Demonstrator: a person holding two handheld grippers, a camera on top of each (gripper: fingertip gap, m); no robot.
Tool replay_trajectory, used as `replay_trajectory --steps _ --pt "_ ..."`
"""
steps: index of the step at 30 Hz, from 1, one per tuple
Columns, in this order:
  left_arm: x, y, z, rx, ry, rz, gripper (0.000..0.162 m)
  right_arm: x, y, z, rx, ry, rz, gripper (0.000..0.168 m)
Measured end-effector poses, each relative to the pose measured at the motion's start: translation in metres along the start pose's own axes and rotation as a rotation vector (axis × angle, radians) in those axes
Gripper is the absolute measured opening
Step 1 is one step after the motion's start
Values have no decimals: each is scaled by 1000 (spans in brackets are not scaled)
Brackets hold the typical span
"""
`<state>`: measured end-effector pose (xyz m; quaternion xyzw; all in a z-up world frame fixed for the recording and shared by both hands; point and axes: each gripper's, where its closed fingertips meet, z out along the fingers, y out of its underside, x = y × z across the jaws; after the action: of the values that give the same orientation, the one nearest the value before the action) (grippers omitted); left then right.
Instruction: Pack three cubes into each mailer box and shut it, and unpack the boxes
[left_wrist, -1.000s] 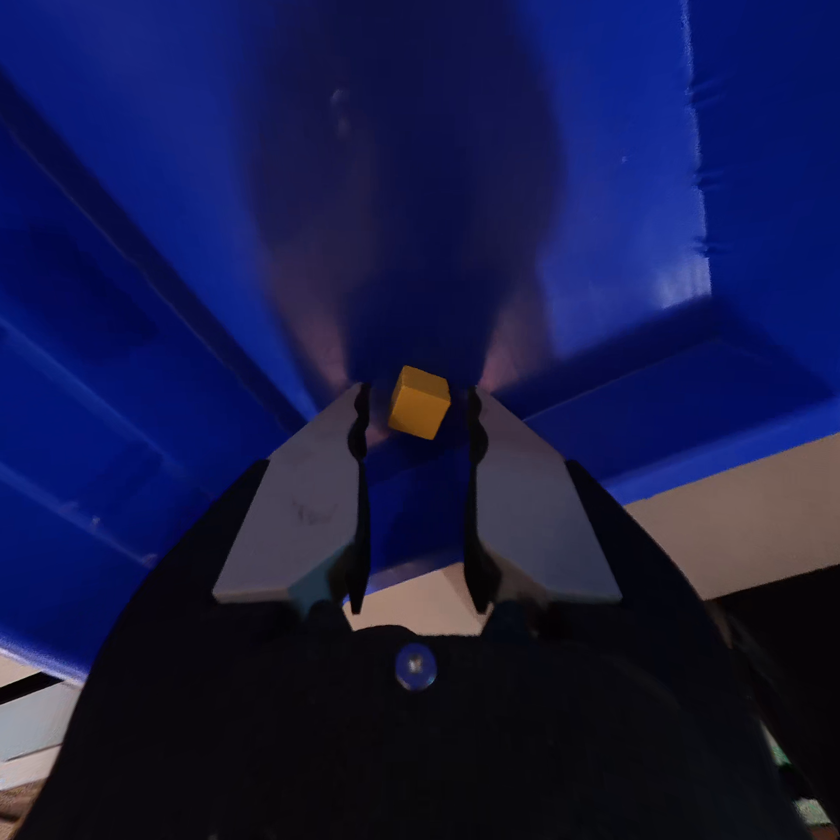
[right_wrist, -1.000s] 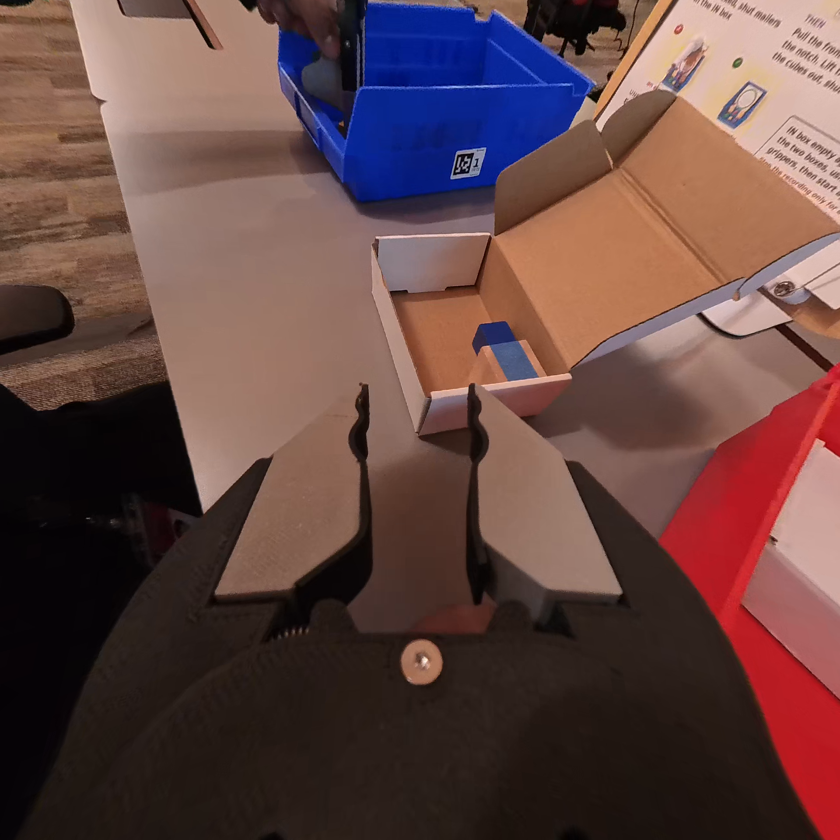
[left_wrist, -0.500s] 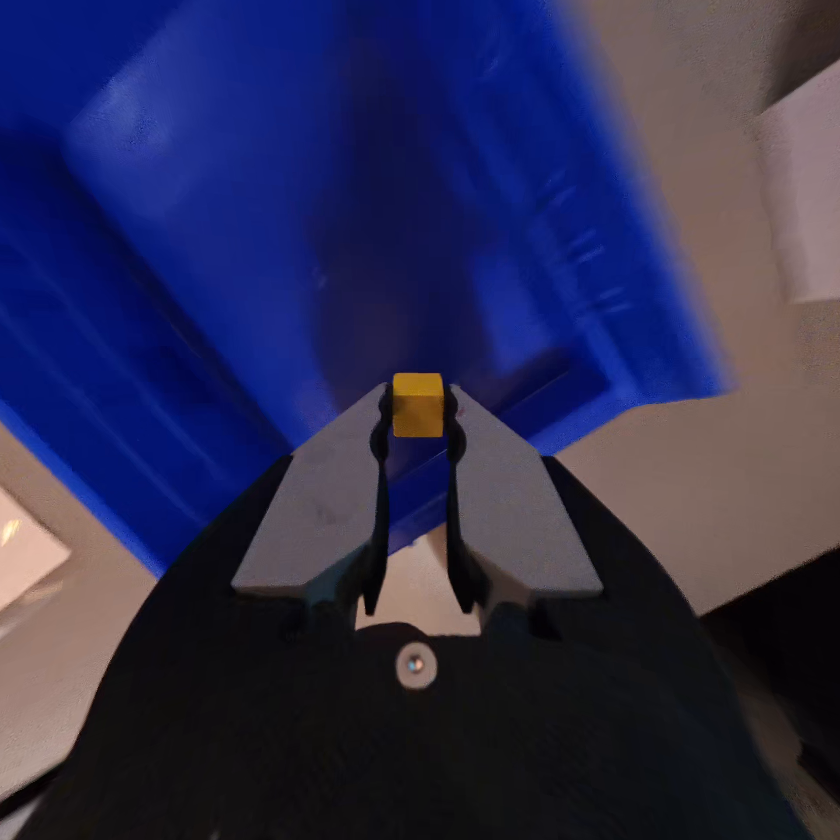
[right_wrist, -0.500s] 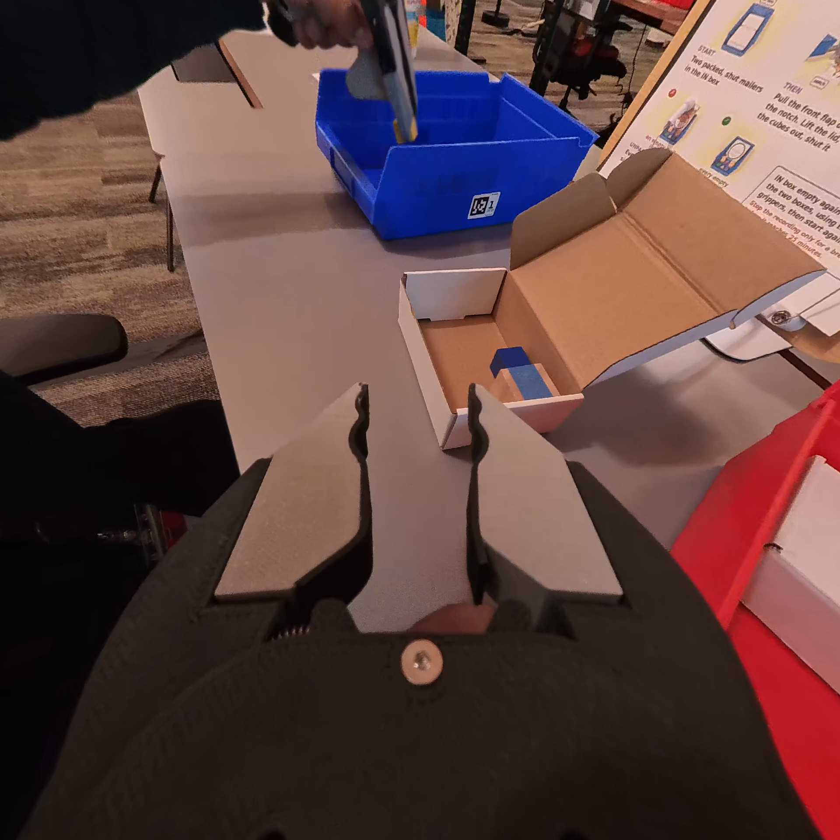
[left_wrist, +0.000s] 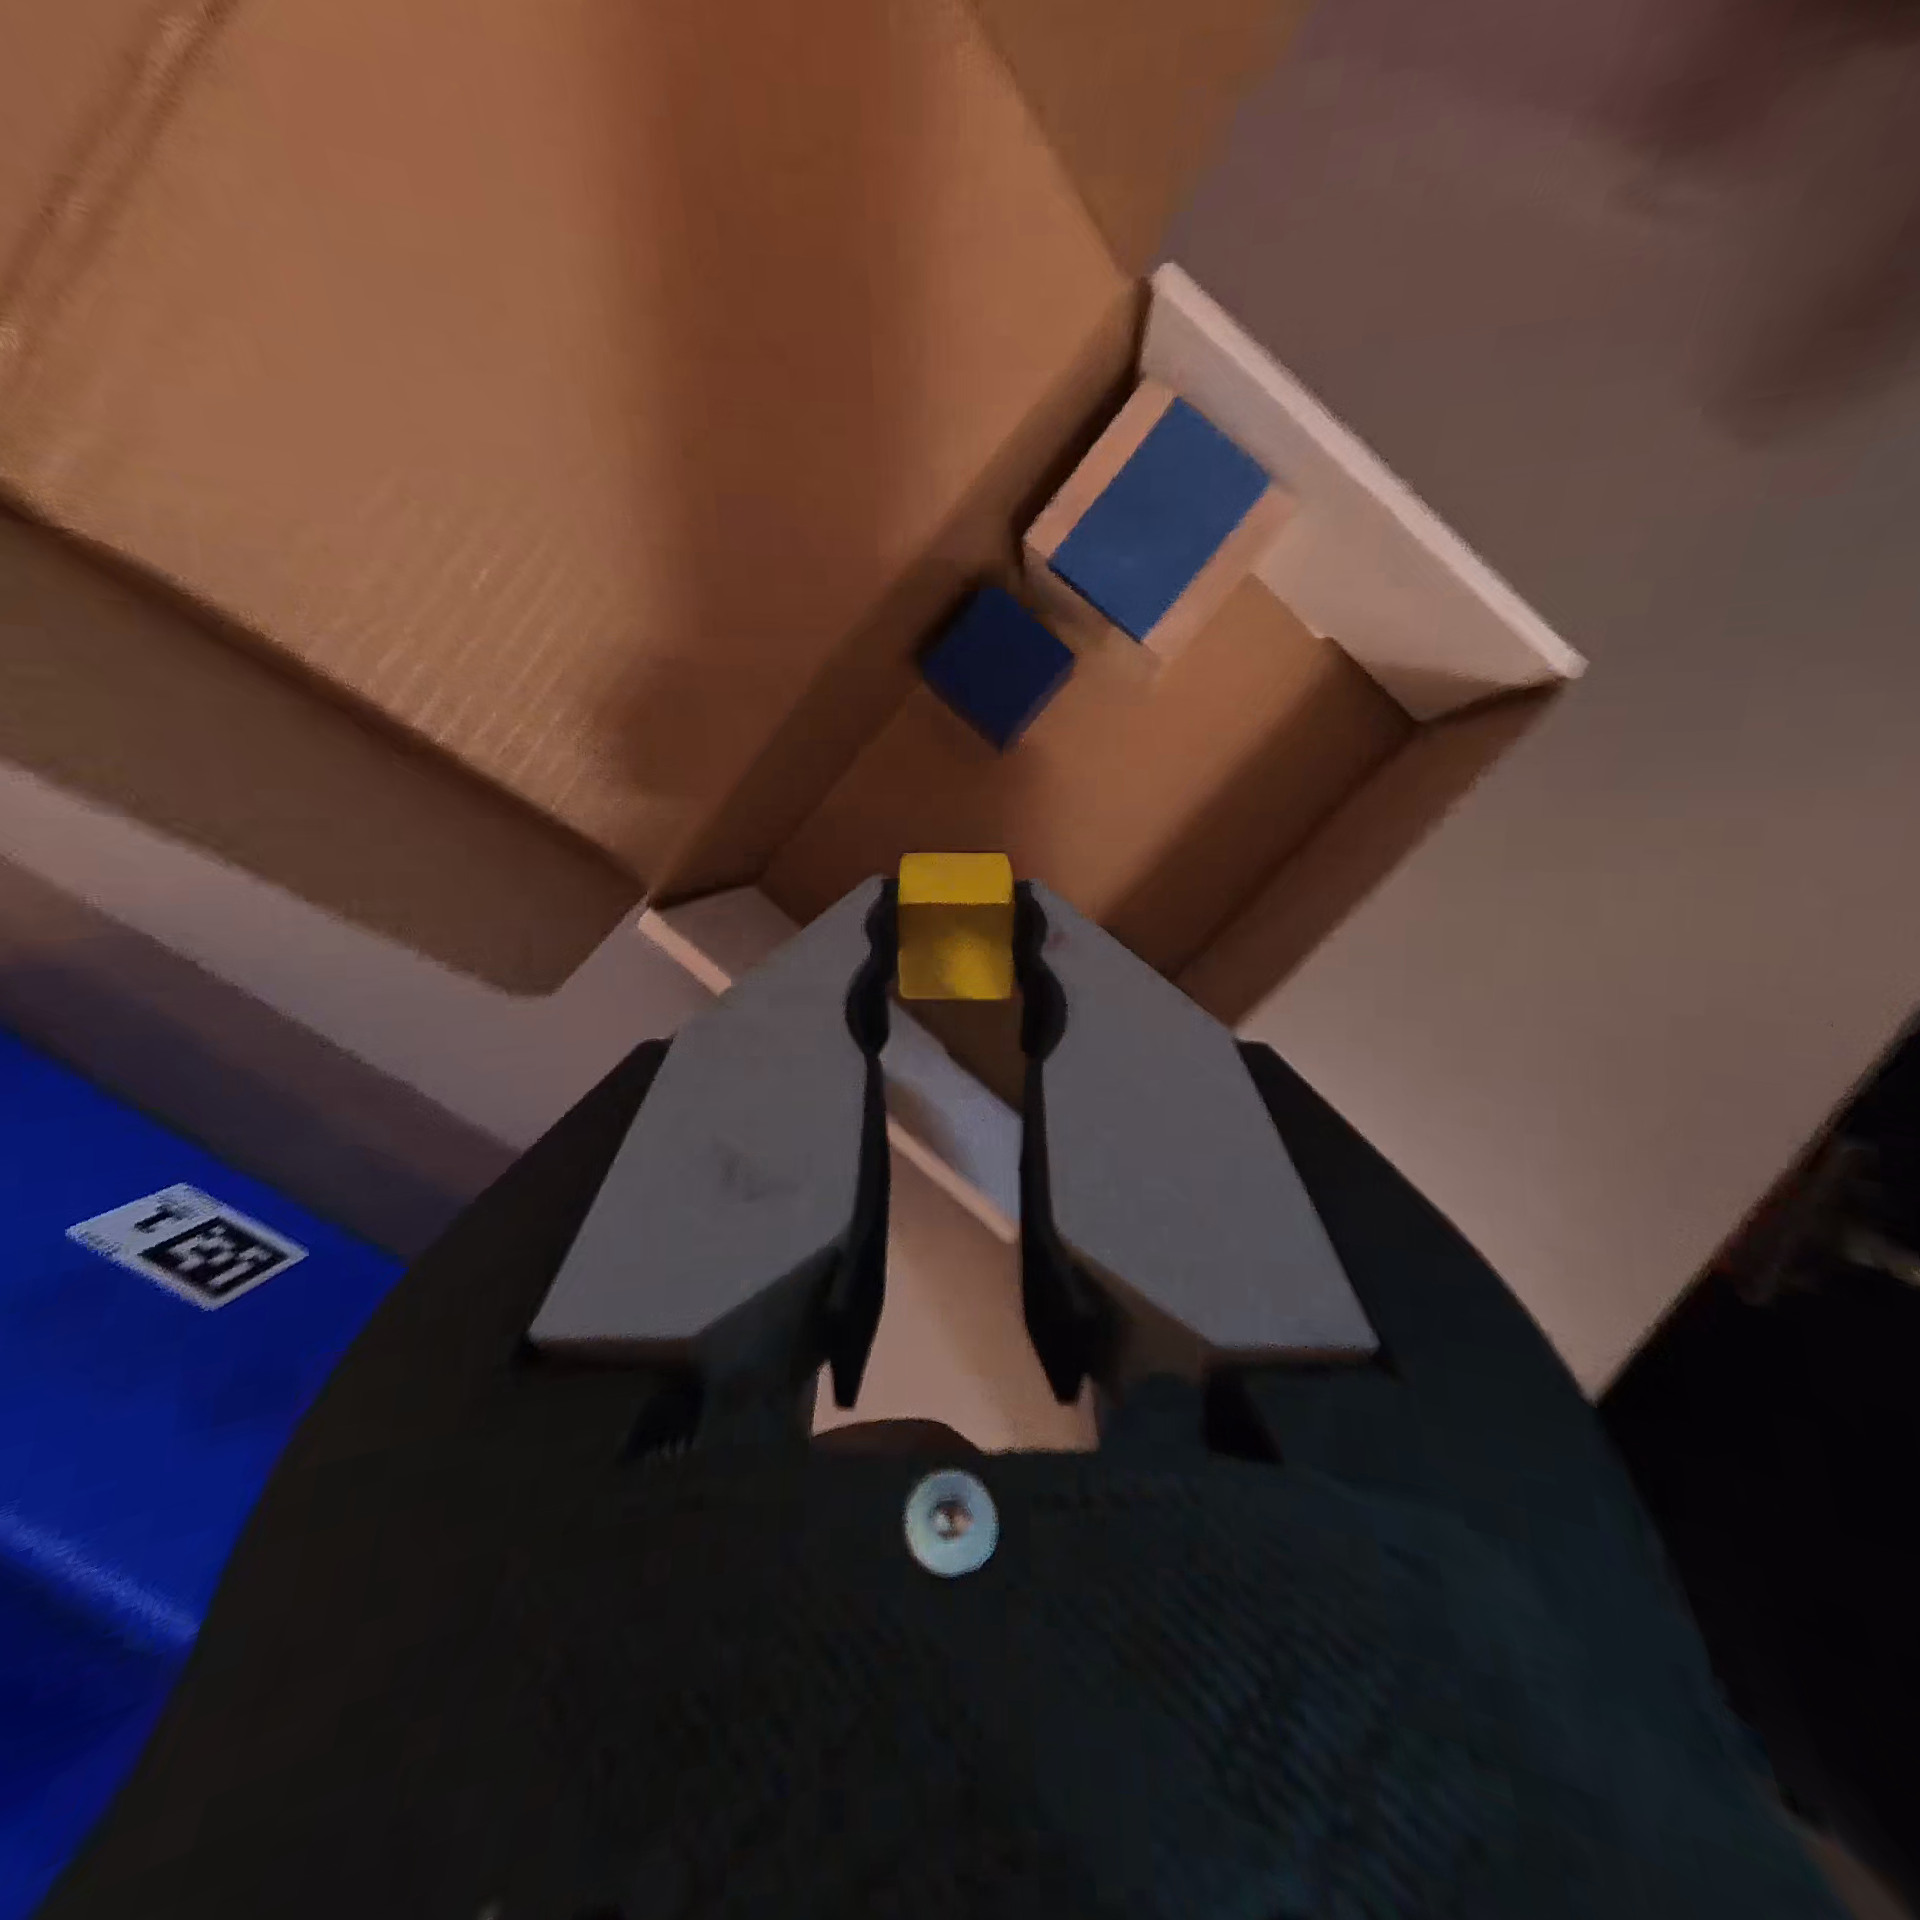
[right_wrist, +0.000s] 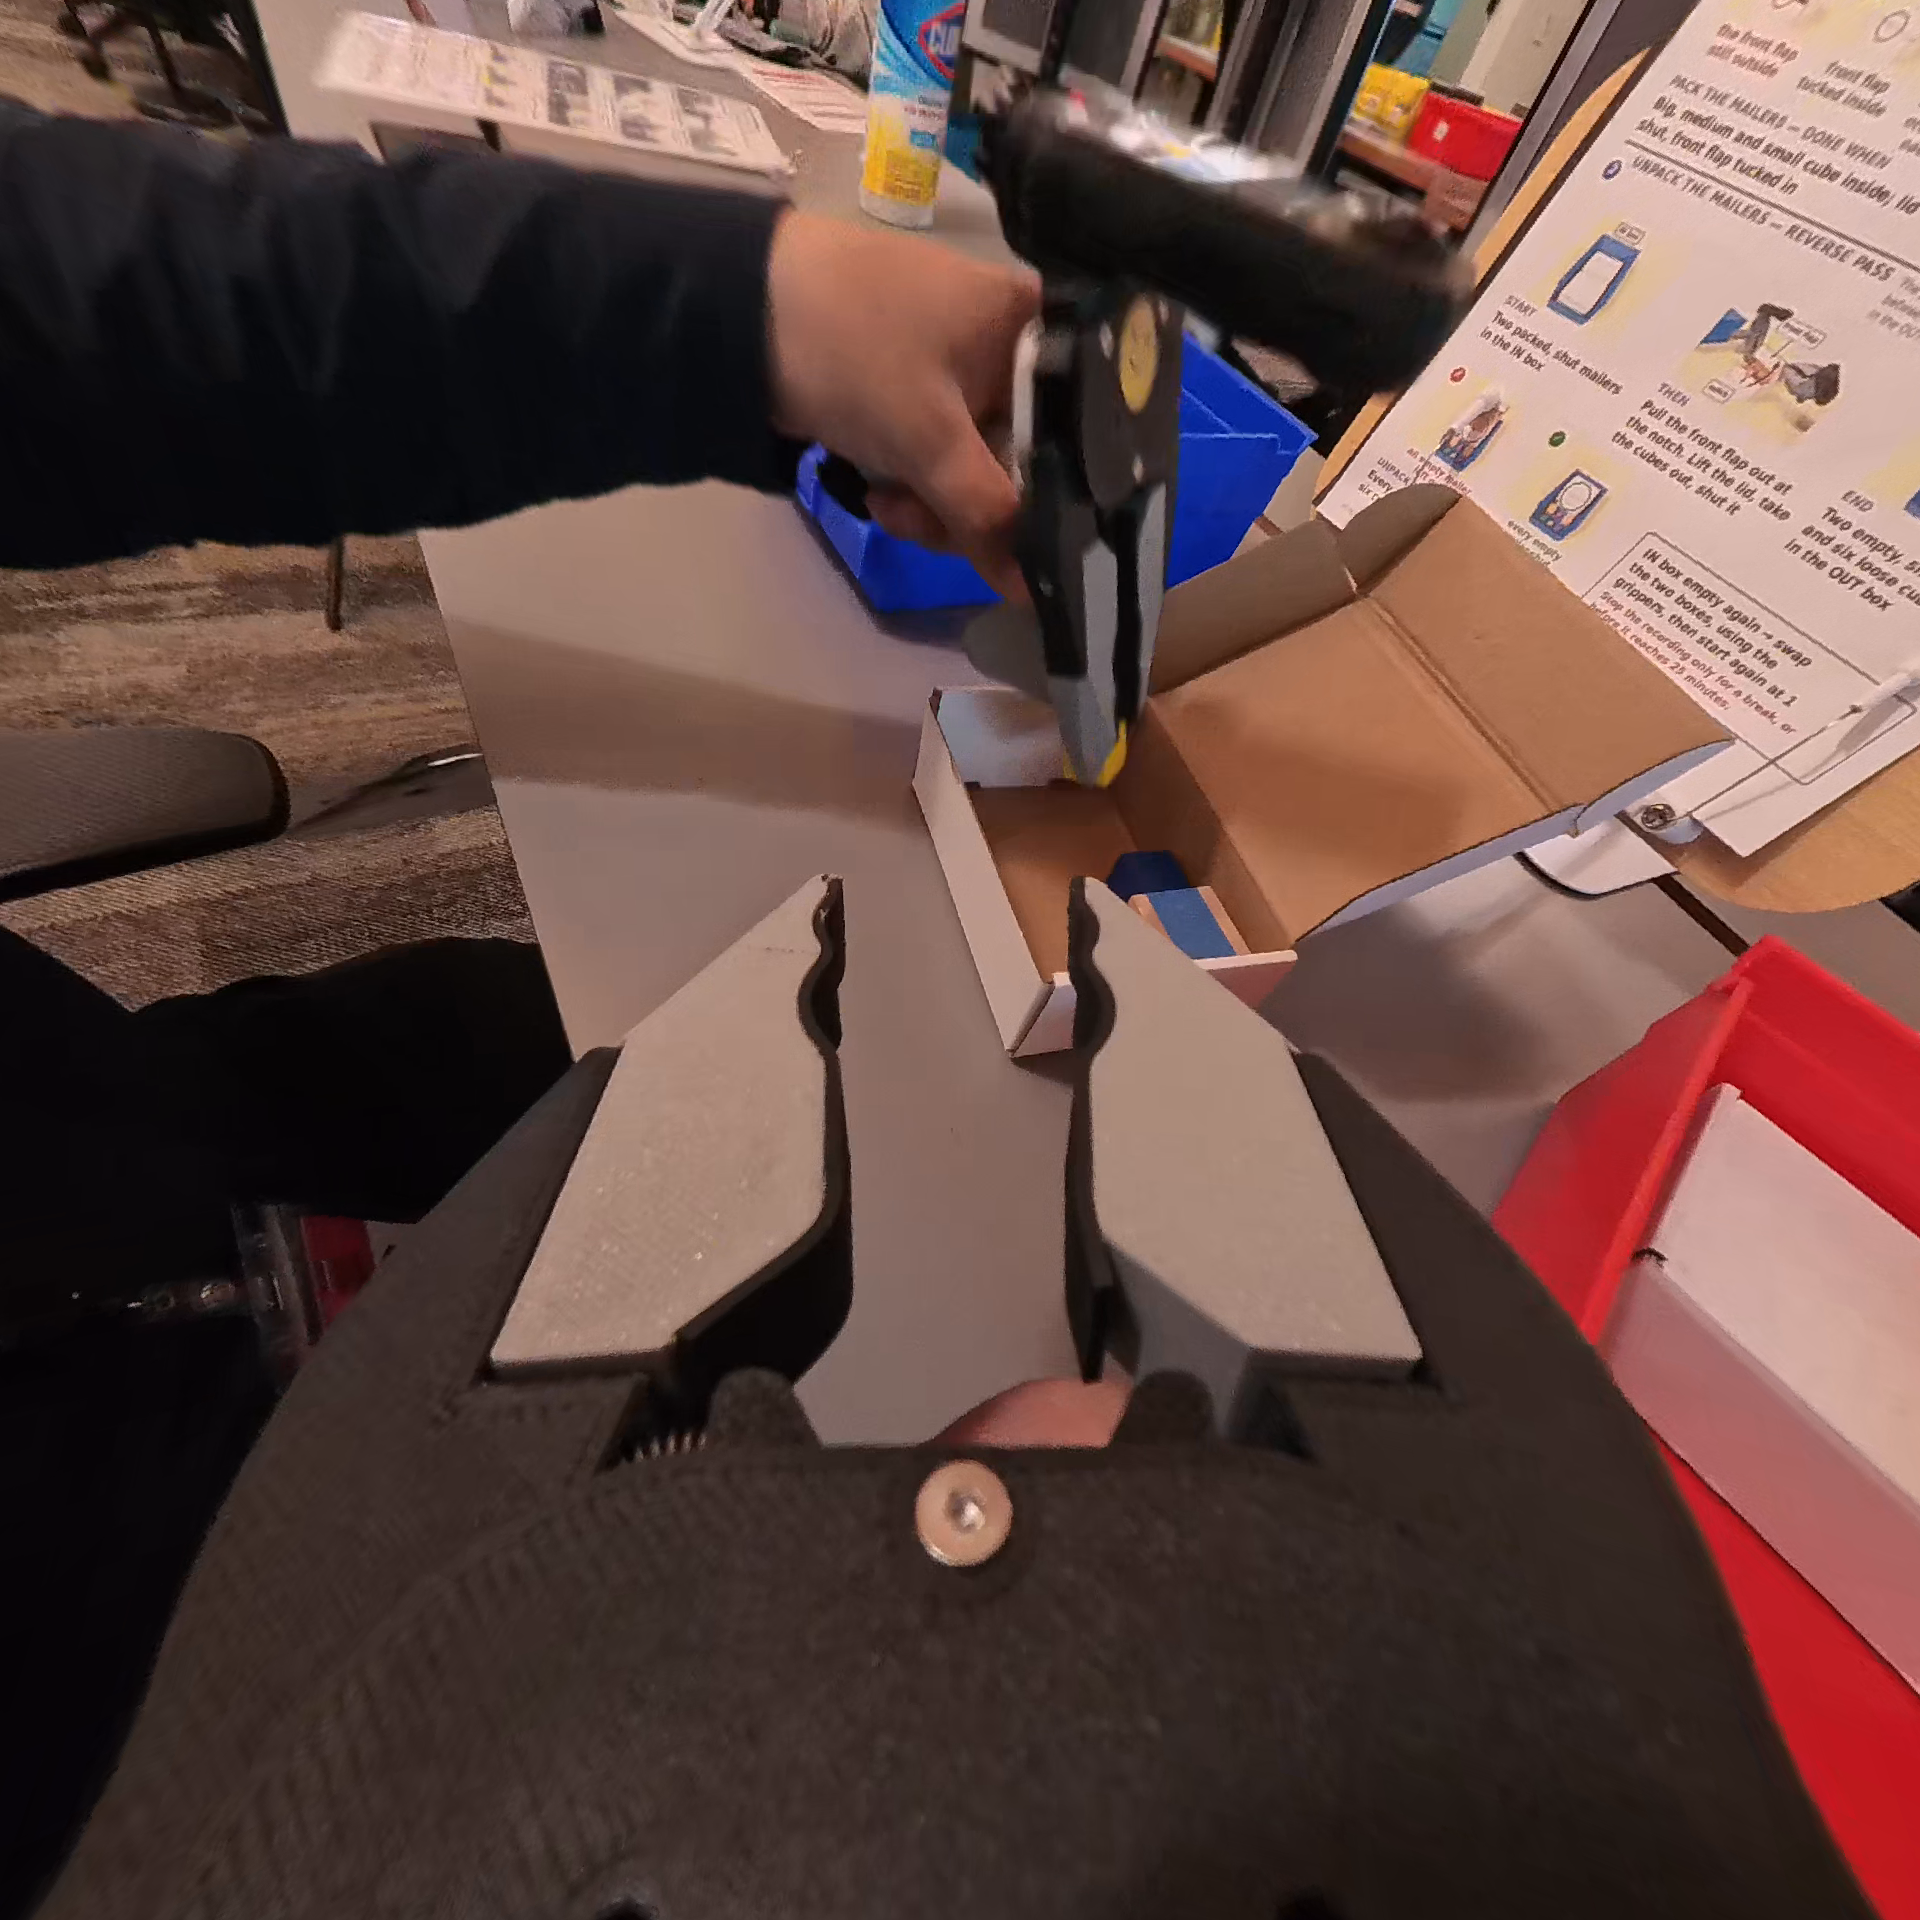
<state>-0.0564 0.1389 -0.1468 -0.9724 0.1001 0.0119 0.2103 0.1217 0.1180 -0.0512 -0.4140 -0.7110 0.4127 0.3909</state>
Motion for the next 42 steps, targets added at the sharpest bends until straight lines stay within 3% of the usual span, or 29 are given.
replay_trajectory --steps 4,7,10,16,21,25,27,30,35,38,42 --pt "-4 3 39 -51 9 -108 19 0 1 -3 1 19 0 41" --pt "-1 -9 37 -8 24 -135 20 8 9 -5 -34 69 -2 41" --pt "0 -4 31 -30 2 -138 44 11 11 -7 -40 86 11 41" --pt "-13 9 6 40 -55 -202 54 20 13 -5 -46 113 53 40" --pt "-4 33 -1 151 36 -305 42 28 35 18 -116 113 147 41" --pt "17 43 -6 175 79 -289 56 24 51 41 -173 94 154 41" --pt "27 45 -8 173 68 -244 55 23 52 47 -177 85 163 41" --pt "13 47 -19 190 -19 -225 57 27 50 55 -167 93 190 41" --pt "0 54 -34 248 28 -343 65 49 50 78 -150 116 289 40" --pt "2 66 -41 277 5 -323 62 47 58 94 -180 48 250 26" --pt "-12 92 -40 248 -33 -358 60 35 62 103 -217 12 86 27"
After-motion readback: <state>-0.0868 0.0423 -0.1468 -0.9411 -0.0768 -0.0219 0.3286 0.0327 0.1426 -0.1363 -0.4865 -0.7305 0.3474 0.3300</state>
